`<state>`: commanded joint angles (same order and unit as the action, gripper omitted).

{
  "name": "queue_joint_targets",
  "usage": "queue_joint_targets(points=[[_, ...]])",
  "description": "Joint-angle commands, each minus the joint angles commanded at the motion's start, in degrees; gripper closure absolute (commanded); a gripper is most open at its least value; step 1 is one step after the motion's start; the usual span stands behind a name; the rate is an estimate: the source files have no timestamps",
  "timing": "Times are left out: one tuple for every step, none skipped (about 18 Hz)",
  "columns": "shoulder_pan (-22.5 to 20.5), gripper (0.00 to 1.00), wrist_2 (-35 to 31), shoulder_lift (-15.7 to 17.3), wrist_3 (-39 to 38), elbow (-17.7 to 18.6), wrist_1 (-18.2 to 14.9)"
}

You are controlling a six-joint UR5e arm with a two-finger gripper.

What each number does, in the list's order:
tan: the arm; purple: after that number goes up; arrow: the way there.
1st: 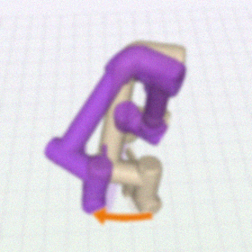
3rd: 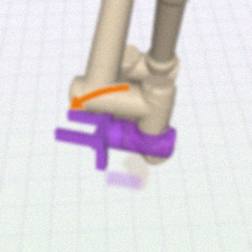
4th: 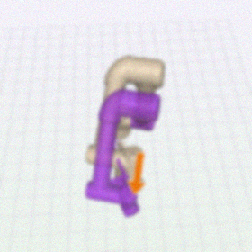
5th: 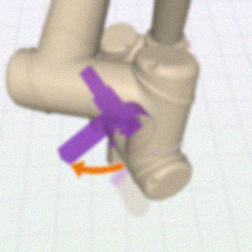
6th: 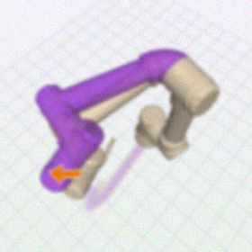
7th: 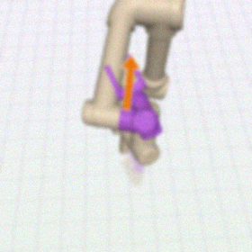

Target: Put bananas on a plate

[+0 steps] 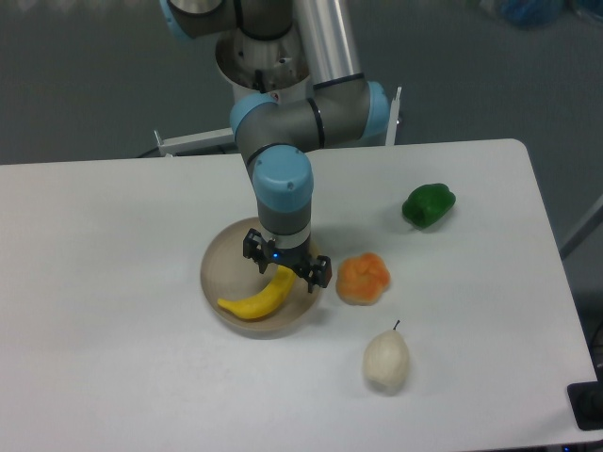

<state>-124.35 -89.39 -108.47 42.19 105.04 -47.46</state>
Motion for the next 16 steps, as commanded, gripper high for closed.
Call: queue_joint_targets(points=[[-2.01,0.00,0.09,0.36,0.00,-1.05,0.09],[-3.77,0.00,0.00,0.97,0.09,-2.54,0.26],[-4.92,0.00,0.00,0.71,1.05,-4.47,0.26],[-6.33,0.00,0.00,0.71,3.75,-5.54,0.26],[-7.91,0.00,0.09,0.63,8.13,-5.81,0.35],[-9.40,0.00,0.09,0.45,13.74,-6.33,0.35],[-10.55,0.00,0.09,0.36,17.11,-6.60,0.27],[-12.65,0.00,0.09,0.27,20.88,-7.30,0.35],[-14.06,0.00,0.09,0.27,24.40,-8.17,0.27],[-14.86,0.00,0.09,0.27,26.26,-8.44,0.26],[-15.74,0.00,0.00,0.19,28.63,-8.71,0.35],[-15.92,0.00,-0.09,0.18,30.31,-9.06,0.35],[-16.09,0.00,-0.09,0.18,31.72,-9.58,0.27],[-16.10,0.00,-0.09,0.10,32.25,-9.59,0.26],[-16.18,0.00,0.00,0.01,32.34,-9.76,0.26],[-16.27,0.00,0.00,-0.08,32.43,-10.11,0.26]])
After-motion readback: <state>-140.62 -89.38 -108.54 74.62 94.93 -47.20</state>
